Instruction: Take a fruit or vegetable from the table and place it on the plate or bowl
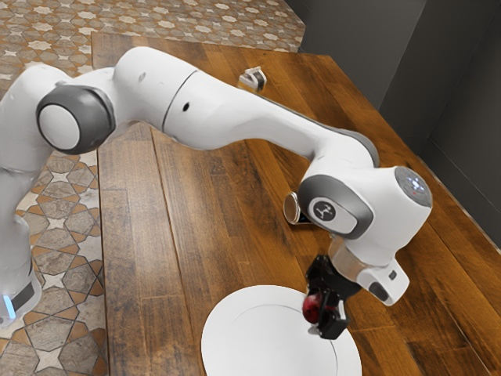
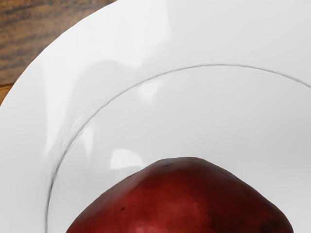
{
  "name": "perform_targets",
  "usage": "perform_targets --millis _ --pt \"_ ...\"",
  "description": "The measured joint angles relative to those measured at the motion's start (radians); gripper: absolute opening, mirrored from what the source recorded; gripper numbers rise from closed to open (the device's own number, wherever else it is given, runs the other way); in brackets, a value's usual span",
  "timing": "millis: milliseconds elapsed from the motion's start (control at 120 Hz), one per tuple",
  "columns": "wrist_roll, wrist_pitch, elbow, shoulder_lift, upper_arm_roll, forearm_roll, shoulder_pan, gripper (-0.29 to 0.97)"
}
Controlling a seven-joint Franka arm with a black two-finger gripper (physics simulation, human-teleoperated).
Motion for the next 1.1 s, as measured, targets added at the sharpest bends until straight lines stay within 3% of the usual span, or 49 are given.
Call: perform_targets --millis 150,583,800,1100 --pt "-0.030 0.038 -0.001 0.007 0.006 0.000 0.000 0.22" --pt "-0.093 0.120 -0.021 0.010 0.023 0.006 -0.003 0.20" --pt "-0.114 0.123 -0.021 0.014 0.026 -0.002 -0.001 0.53" --pt "-0.133 0.107 -0.003 -0.011 0.025 -0.004 -0.003 0.64"
